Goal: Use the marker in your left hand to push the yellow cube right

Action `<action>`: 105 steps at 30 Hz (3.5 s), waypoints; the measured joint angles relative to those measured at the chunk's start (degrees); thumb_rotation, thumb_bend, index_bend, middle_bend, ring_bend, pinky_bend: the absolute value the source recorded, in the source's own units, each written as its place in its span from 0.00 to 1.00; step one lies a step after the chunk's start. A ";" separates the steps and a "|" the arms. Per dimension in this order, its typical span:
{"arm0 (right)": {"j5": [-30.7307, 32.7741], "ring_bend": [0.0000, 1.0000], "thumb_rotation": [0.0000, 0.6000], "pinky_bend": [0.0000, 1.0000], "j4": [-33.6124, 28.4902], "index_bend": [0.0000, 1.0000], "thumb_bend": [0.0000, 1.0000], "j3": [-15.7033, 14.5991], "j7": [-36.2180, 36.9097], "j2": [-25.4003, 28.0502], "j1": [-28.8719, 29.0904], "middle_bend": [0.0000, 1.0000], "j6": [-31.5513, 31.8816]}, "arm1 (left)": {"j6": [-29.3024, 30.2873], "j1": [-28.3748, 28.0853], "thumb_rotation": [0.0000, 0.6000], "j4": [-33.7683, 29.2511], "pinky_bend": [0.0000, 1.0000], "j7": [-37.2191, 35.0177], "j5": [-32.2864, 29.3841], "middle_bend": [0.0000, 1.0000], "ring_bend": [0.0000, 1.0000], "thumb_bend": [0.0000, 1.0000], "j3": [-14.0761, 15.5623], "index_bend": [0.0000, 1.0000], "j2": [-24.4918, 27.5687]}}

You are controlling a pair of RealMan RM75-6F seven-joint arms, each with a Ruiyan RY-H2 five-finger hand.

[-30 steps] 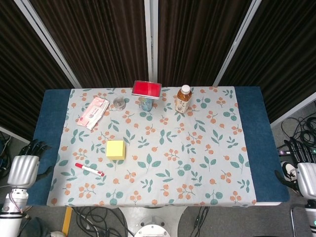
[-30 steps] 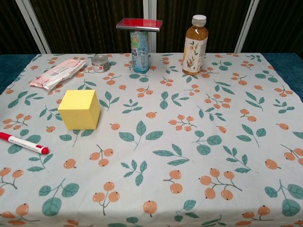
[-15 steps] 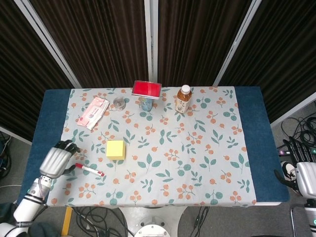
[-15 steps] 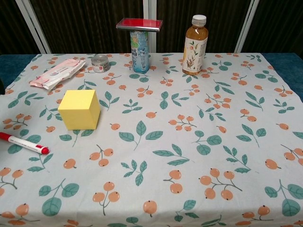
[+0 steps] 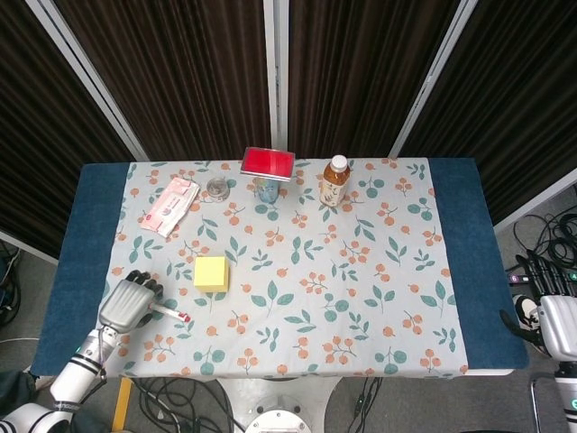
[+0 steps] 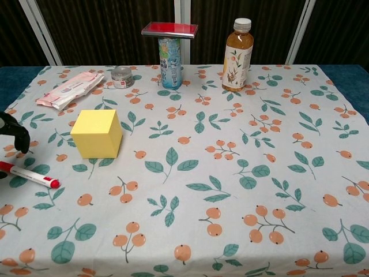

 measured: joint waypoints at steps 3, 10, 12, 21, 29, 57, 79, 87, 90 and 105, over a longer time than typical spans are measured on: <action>-0.03 0.00 1.00 0.00 0.23 0.00 0.17 -0.04 0.20 -0.13 0.04 0.00 -0.08 | -0.34 -0.10 1.00 0.03 0.26 1.80 -0.91 0.53 0.31 0.28 -0.08 0.48 -0.68; 0.23 0.00 1.00 0.00 0.97 0.00 0.17 -0.04 0.87 -0.34 -0.04 0.00 -0.17 | -2.42 -0.97 1.00 -0.41 0.26 5.67 -3.81 0.60 0.36 0.28 -0.44 0.48 -1.97; 0.30 0.00 1.00 0.00 1.11 0.00 0.17 -0.02 1.04 -0.40 -0.01 0.00 -0.28 | -2.86 -1.21 1.00 -0.49 0.26 6.34 -4.57 0.61 0.38 0.28 -0.54 0.48 -2.32; 0.42 0.00 1.00 0.00 1.95 0.00 0.17 -0.06 1.71 -0.76 -0.08 0.00 -0.35 | -3.78 -1.95 1.00 -0.10 0.26 7.86 -6.57 0.63 0.39 0.29 -0.66 0.50 -3.14; 0.59 0.00 1.00 0.00 2.18 0.00 0.17 -0.01 1.94 -0.87 -0.11 0.00 -0.41 | -3.72 -2.28 1.00 1.04 0.26 7.90 -7.03 0.62 0.39 0.29 -0.37 0.54 -3.77; 0.77 0.00 1.00 0.00 2.56 0.00 0.17 -0.11 2.13 -1.10 -0.28 0.00 -0.61 | -4.48 -3.07 1.00 2.43 0.26 6.68 -7.99 0.63 0.39 0.34 0.59 0.59 -4.44; 0.52 0.00 1.00 0.00 2.04 0.00 0.17 -0.11 1.93 -0.81 -0.57 0.00 0.01 | -1.85 -2.71 1.00 6.01 0.72 -9.42 -3.09 0.75 0.53 0.52 1.77 0.71 -3.81; 0.32 0.00 1.00 0.00 1.59 0.00 0.17 -0.06 1.63 -0.62 -0.58 0.00 0.24 | 2.30 -2.48 1.00 11.26 0.72 -19.56 -0.06 0.76 0.54 0.53 1.08 0.71 -2.88; 0.29 0.00 1.00 0.00 1.61 0.00 0.17 -0.09 1.58 -0.57 -0.73 0.00 0.45 | 2.09 -3.04 1.00 11.33 0.72 -19.26 -0.28 0.76 0.54 0.53 0.17 0.71 -2.57; 0.95 0.00 1.00 0.00 1.35 0.00 0.17 0.01 1.42 -0.17 -1.03 0.00 0.33 | -1.52 -7.94 1.00 20.35 0.71 -19.65 1.72 0.76 0.54 0.53 -0.54 0.71 -4.00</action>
